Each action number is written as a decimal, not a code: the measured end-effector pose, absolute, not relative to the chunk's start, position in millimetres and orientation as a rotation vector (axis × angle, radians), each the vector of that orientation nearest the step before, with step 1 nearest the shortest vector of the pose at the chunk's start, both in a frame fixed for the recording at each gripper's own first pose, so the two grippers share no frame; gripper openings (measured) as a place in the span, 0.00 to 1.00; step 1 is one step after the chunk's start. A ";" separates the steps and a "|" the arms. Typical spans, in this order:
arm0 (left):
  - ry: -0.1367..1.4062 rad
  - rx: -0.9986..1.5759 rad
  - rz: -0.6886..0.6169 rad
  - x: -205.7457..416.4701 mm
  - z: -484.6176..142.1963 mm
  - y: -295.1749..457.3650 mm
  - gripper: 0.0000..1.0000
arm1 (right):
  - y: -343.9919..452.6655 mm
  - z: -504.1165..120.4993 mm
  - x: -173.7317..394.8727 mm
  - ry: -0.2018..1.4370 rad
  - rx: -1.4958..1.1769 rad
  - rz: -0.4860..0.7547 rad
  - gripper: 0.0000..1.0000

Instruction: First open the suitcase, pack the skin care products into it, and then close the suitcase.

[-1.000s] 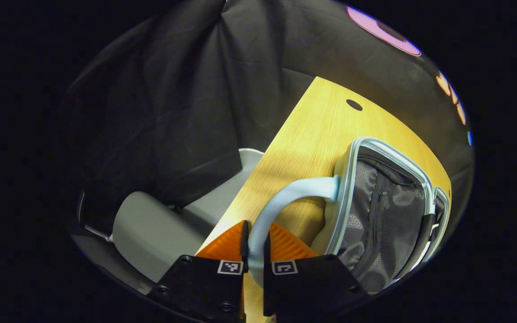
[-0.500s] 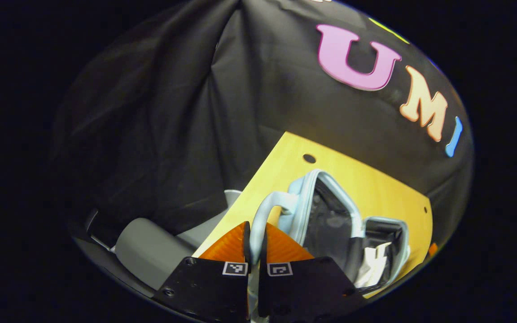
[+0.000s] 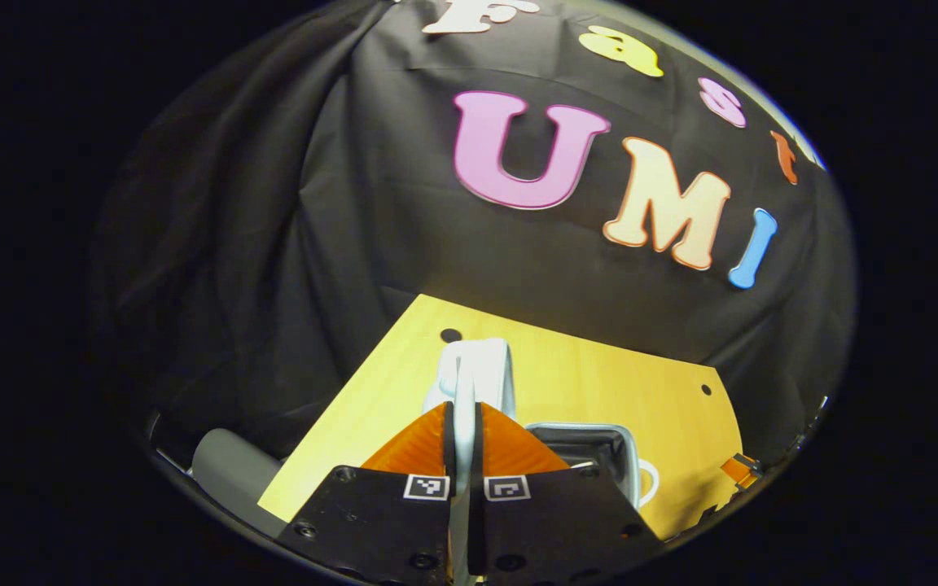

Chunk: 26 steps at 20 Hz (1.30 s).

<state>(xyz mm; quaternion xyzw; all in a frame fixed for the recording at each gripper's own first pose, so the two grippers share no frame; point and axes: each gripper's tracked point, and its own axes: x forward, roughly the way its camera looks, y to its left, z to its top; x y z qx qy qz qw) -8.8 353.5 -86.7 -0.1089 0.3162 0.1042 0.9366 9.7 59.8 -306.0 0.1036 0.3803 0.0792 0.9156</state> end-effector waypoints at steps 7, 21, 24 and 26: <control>0.651 -0.212 0.002 28.8 -83.7 221.1 0.01 | 6.0 -291.5 7.6 0.756 0.239 0.102 0.99; 0.895 -0.276 -0.272 33.6 -256.0 47.0 0.02 | -80.7 -271.3 -14.3 0.747 0.214 -0.041 0.98; 0.957 -0.278 -0.268 27.2 -294.8 37.8 0.02 | -92.3 -264.1 -22.4 0.745 0.191 -0.061 0.99; 0.992 -0.252 -0.272 19.0 -310.5 32.7 0.02 | -98.9 -260.0 -27.2 0.743 0.171 -0.072 0.98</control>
